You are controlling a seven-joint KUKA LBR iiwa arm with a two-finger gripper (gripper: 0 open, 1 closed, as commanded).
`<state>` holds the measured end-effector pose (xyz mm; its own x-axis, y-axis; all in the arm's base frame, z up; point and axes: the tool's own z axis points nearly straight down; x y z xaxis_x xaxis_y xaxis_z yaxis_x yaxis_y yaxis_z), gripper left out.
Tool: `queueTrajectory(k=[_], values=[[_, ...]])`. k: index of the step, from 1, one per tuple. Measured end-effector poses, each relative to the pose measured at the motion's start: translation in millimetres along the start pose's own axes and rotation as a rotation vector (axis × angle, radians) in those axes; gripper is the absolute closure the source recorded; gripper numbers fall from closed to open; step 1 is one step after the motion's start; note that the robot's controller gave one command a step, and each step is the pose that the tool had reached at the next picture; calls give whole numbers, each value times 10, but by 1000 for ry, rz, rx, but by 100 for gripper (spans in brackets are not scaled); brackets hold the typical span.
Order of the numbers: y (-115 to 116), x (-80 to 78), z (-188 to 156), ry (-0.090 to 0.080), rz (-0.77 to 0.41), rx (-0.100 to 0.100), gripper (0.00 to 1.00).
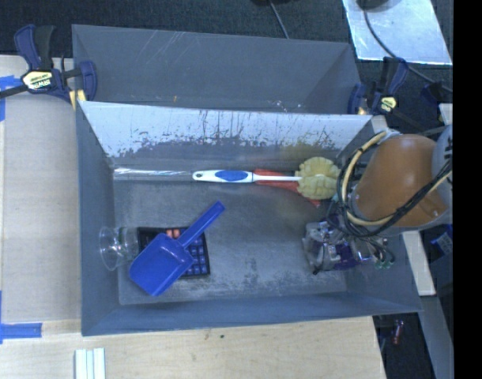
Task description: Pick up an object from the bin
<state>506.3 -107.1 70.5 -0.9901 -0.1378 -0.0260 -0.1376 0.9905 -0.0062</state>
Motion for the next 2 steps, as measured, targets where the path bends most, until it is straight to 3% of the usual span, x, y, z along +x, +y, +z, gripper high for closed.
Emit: queueTrajectory(k=[1,2], values=[[12,105,-2,1,34,0,100],[-27,-26,-9,-5,27,0,100]])
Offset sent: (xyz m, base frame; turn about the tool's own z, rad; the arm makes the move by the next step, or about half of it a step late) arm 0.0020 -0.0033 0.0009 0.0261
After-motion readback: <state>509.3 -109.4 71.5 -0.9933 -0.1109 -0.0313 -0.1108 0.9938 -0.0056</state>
